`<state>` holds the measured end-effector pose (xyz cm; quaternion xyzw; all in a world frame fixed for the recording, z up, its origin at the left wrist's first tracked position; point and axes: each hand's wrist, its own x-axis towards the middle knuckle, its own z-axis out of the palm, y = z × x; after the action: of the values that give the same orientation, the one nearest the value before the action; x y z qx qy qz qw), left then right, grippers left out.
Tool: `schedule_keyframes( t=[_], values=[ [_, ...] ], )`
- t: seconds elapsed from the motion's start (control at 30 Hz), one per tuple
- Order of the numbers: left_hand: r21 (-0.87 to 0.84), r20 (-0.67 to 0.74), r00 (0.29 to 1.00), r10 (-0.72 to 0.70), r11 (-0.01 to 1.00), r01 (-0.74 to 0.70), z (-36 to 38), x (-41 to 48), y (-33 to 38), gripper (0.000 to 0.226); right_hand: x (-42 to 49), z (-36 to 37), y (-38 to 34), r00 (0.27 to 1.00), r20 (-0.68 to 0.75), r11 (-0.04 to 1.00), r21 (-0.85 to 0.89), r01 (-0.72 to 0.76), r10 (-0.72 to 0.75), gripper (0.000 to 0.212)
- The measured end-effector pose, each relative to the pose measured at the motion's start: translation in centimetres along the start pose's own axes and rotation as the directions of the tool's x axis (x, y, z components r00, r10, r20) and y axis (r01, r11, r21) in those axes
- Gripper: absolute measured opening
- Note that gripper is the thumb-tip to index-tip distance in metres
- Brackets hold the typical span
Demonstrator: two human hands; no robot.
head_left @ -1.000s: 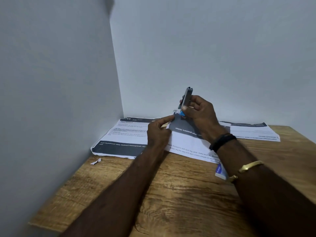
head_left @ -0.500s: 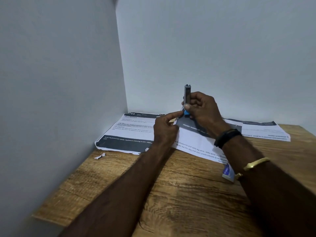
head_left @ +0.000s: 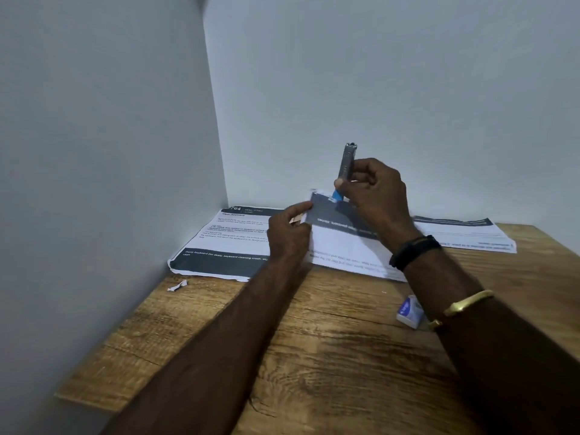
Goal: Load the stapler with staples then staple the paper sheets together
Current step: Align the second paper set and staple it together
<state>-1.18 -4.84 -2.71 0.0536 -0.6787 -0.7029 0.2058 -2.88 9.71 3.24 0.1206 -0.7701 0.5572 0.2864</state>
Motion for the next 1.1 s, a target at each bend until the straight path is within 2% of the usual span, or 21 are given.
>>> schedule_keyframes(
  t=[0.07,0.13,0.3,0.4,0.5,0.73,0.87,0.97,1.03,1.1],
  values=[
    [0.077,-0.028,0.998,0.056,0.996,-0.053,-0.4,0.4,0.2,0.049,-0.5,-1.0,-0.3,1.0,0.013,0.988,-0.155,-0.007,0.009,0.025],
    [0.104,-0.043,0.997,0.07,0.992,-0.065,-0.5,0.7,0.4,0.057,-1.2,-1.7,-0.5,0.991,0.099,0.954,-0.294,-0.058,0.091,0.024],
    [0.042,-0.097,0.995,0.026,0.999,-0.022,0.0,1.2,0.4,0.07,-3.7,-2.5,-0.6,0.912,0.238,0.781,-0.611,-0.127,0.335,0.029],
    [-0.001,-0.122,0.993,0.002,1.0,-0.002,0.1,1.3,0.3,0.06,-4.8,-2.7,-0.7,0.876,0.253,0.685,-0.72,-0.114,0.412,0.032],
    [-0.034,-0.158,0.987,-0.014,0.999,0.009,0.1,1.1,0.6,0.048,-5.7,-2.7,-0.5,0.87,0.261,0.613,-0.788,-0.059,0.419,0.035],
    [-0.195,-0.136,0.98,-0.148,0.973,0.12,0.5,0.9,0.5,0.068,-6.6,-2.2,1.0,0.912,0.205,0.567,-0.823,-0.035,0.354,0.042],
    [-0.278,-0.08,0.979,-0.187,0.947,0.158,0.7,0.5,0.6,0.067,-6.4,-2.4,1.9,0.911,0.19,0.596,-0.8,-0.072,0.365,0.044],
    [-0.35,-0.046,0.971,-0.234,0.914,0.203,0.7,0.1,0.7,0.067,-5.7,-3.5,2.2,0.917,0.115,0.692,-0.693,-0.202,0.382,0.036],
    [-0.393,-0.02,0.966,-0.259,0.89,0.23,0.8,-0.4,1.1,0.066,-5.0,-4.3,2.4,0.895,0.021,0.822,-0.404,-0.401,0.446,0.036],
    [-0.425,0.027,0.956,-0.291,0.863,0.275,1.0,-0.7,1.4,0.066,-4.5,-5.0,2.5,0.822,-0.017,0.822,-0.021,-0.569,0.569,0.035]
  ],
)
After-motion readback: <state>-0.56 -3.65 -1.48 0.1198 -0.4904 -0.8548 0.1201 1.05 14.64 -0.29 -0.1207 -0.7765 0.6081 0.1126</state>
